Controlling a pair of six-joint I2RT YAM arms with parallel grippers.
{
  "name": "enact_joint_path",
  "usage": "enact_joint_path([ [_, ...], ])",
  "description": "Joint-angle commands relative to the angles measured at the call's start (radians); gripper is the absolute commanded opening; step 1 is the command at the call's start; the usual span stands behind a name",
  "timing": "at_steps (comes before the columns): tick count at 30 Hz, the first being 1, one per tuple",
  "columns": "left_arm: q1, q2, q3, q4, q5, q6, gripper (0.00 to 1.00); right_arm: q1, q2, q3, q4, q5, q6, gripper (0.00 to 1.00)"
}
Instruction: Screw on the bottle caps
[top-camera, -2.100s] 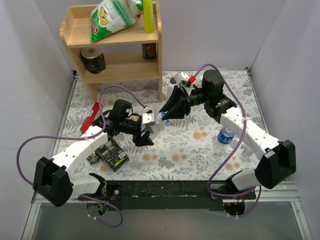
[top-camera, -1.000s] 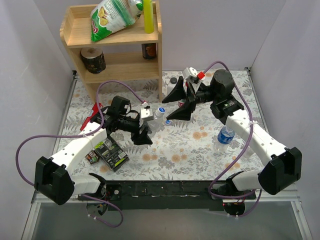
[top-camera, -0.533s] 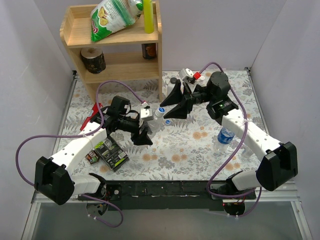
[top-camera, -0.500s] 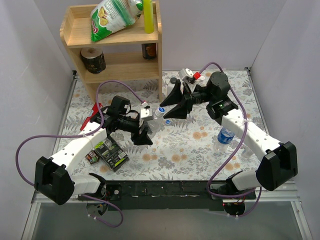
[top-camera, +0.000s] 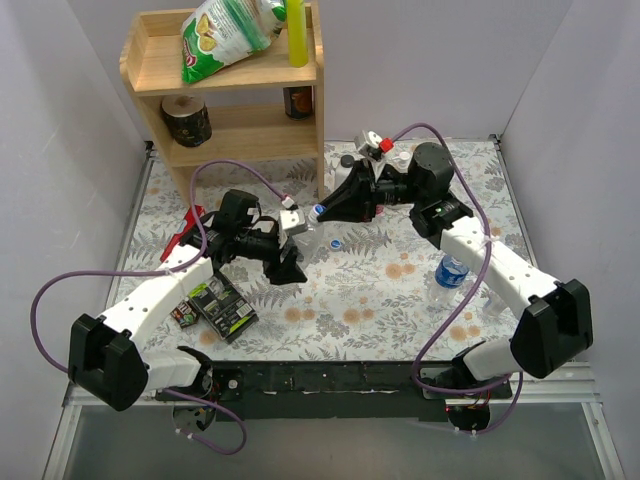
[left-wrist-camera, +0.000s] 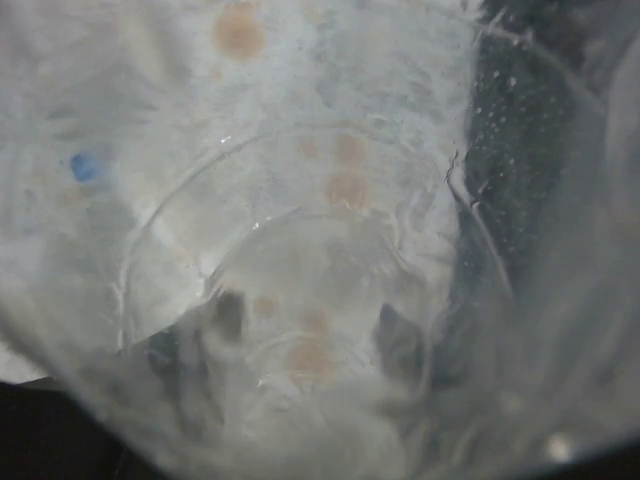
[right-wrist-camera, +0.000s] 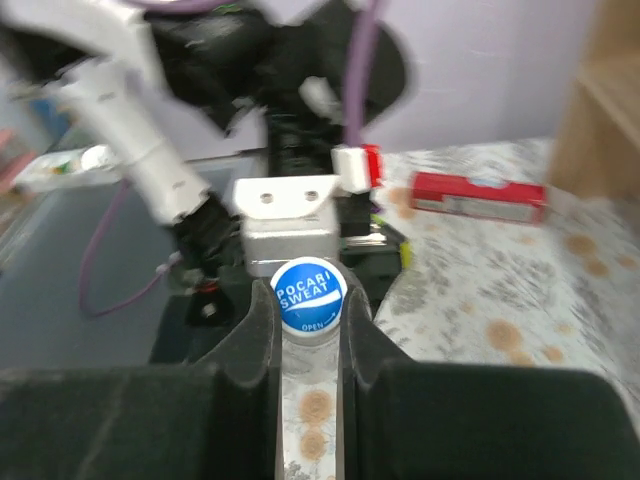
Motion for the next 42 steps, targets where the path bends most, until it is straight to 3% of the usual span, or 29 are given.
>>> enact_joint_path([
  [1,-0.058,-0.05,-0.05,0.339,-0.391,-0.321,0.0,0.061,-0.061,0.06,-0.341,0.573,-0.086,0.01],
  [2,-0.063,-0.046,-0.049,0.37,-0.611,-0.396,0.0,0.075,-0.067,0.056,-0.359,0.657,-0.074,0.01],
  [3,-0.063,-0.018,-0.038,0.382,-0.689,-0.519,0.0,0.101,-0.054,0.062,-0.381,0.724,-0.067,0.01],
  [7,-0.061,0.006,-0.015,0.37,-0.713,-0.471,0.0,0.13,-0.041,0.053,-0.441,0.72,-0.06,0.05],
  [8,-0.061,0.002,-0.022,0.365,-0.711,-0.451,0.0,0.13,-0.047,0.049,-0.443,0.697,-0.091,0.18],
  [9,-0.06,-0.006,-0.03,0.353,-0.713,-0.411,0.0,0.118,-0.061,0.052,-0.449,0.611,-0.12,0.42],
  [11,-0.044,-0.024,-0.048,0.333,-0.681,-0.364,0.0,0.092,-0.078,0.077,-0.501,0.501,-0.184,0.59],
  [12,-0.014,-0.029,-0.053,0.301,-0.606,-0.333,0.0,0.054,-0.099,0.079,-0.52,0.376,-0.233,0.68],
  [15,0.083,-0.058,-0.058,0.226,-0.434,-0.242,0.0,-0.02,-0.165,0.046,-0.508,0.189,-0.345,0.83],
  [18,0.137,-0.061,-0.014,0.084,-0.166,-0.1,0.0,-0.049,-0.196,0.014,-0.489,0.115,-0.424,0.86],
  [19,0.137,-0.061,0.002,0.035,-0.054,0.022,0.0,-0.049,-0.192,0.014,-0.474,0.093,-0.422,0.86],
  [22,0.135,-0.052,0.033,-0.075,0.054,0.094,0.0,-0.049,-0.15,0.014,-0.329,0.018,-0.316,0.84],
  [25,0.12,-0.032,0.057,-0.153,0.086,0.147,0.0,-0.048,-0.1,-0.018,-0.065,-0.036,-0.11,0.82],
  [32,0.066,-0.026,0.079,-0.168,0.094,0.121,0.0,-0.028,0.003,-0.007,0.236,-0.041,0.14,0.78],
  [40,0.023,-0.018,0.071,-0.144,0.083,0.091,0.0,0.032,0.038,0.019,0.319,-0.053,0.211,0.76],
  [42,0.022,-0.015,0.076,-0.139,0.083,0.089,0.0,0.041,0.041,0.019,0.321,-0.062,0.214,0.71],
])
